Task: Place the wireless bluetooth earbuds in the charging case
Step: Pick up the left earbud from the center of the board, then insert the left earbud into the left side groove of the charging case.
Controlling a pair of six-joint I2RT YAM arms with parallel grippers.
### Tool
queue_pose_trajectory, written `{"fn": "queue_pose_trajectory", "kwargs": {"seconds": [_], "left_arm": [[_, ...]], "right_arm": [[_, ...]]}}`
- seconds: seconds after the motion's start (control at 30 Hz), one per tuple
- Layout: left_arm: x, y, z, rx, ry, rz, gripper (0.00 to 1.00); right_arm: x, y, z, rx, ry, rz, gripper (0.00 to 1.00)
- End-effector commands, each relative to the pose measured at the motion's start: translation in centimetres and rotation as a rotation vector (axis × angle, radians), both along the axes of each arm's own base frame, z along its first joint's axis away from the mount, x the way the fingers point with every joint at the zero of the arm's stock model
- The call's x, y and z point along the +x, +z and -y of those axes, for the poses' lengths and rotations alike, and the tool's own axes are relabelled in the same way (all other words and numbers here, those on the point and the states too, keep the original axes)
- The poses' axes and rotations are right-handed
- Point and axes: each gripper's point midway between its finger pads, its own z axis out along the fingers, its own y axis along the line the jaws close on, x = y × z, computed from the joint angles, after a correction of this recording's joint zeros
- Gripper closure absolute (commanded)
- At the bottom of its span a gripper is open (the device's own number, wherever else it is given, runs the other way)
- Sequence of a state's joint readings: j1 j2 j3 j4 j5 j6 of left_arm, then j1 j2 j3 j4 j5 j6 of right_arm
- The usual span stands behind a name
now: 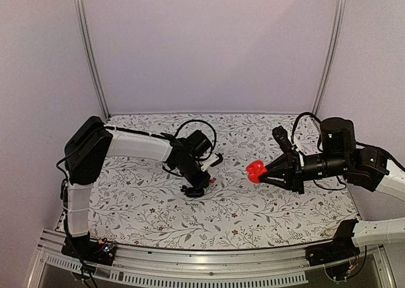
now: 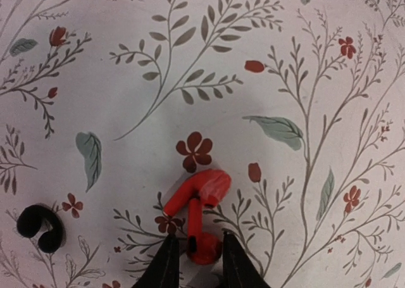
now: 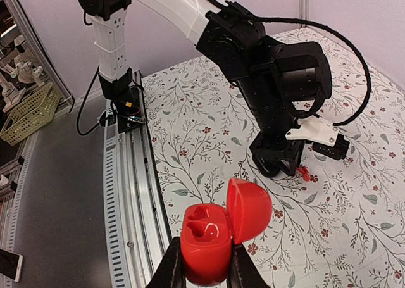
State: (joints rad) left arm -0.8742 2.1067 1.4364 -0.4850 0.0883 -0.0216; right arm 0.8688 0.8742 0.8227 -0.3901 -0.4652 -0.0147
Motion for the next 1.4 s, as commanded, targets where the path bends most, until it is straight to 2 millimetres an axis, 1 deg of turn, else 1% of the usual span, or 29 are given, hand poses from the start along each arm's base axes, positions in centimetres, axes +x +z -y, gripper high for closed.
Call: {"fn": "queue_pose_trajectory", "kwargs": {"seconds": [0.0,0.13,0.23,0.3,0.43,0.5,0.6,0.67,0.7,0.77,0.83,0.93,1.0,1.17,1.37], "left_arm": [[0.2,0.1,0.2,0.005,-0.016,0.021,0.79],[0.2,1.2,0.2,-0.029,-0.044,0.038,0.83],[0.4,2.1,-0.3,-0.051,-0.044,0.041,0.85],[0.7,2.8,-1.1,-0.061,-0.038,0.049,0.86],[0.6,4.9,-1.9,-0.117,-0.056,0.067,0.87],[0.0,6.1,-1.7,-0.156,-0.092,0.075,0.88],[-1.9,8.4,-0.9,-0.251,-0.182,0.058,0.88],[-4.4,11.0,0.1,-0.382,-0.283,0.007,0.88],[-5.8,12.6,0.6,-0.458,-0.341,-0.01,0.88],[-8.4,17.2,1.1,-0.637,-0.455,0.0,0.87],[-10.4,20.8,0.8,-0.763,-0.54,0.037,0.87],[-12.7,24.3,0.0,-0.864,-0.647,0.075,0.87],[-14.1,25.7,-0.3,-0.899,-0.705,0.082,0.87],[-17.0,27.7,-0.5,-0.899,-0.813,0.136,0.86],[-18.7,29.9,-1.0,-0.88,-0.89,0.263,0.88]], "right_arm": [[-0.1,0.1,0.1,0.003,-0.005,0.003,1.0],[-0.1,0.2,0.2,0.006,-0.006,0.005,1.0],[-0.2,0.3,0.2,0.009,-0.005,0.008,1.0],[-0.2,0.3,0.2,0.01,-0.005,0.009,1.0],[-0.2,0.4,0.2,0.011,-0.003,0.011,1.0],[-0.2,0.4,0.2,0.012,-0.002,0.013,1.0],[-0.1,0.5,0.2,0.012,-0.007,0.013,1.0],[0.0,0.5,0.3,0.011,-0.015,0.016,1.0],[0.1,0.4,0.3,0.008,-0.021,0.017,1.0],[0.2,0.5,0.4,0.006,-0.029,0.019,1.0],[0.3,0.6,0.5,0.007,-0.035,0.022,1.0],[0.3,0.7,0.5,0.01,-0.036,0.027,1.0],[0.1,0.8,0.5,0.016,-0.029,0.028,1.0],[-0.4,1.2,0.4,0.032,0.004,0.039,1.0],[-1.1,1.9,0.4,0.056,0.039,0.057,1.0]]}}
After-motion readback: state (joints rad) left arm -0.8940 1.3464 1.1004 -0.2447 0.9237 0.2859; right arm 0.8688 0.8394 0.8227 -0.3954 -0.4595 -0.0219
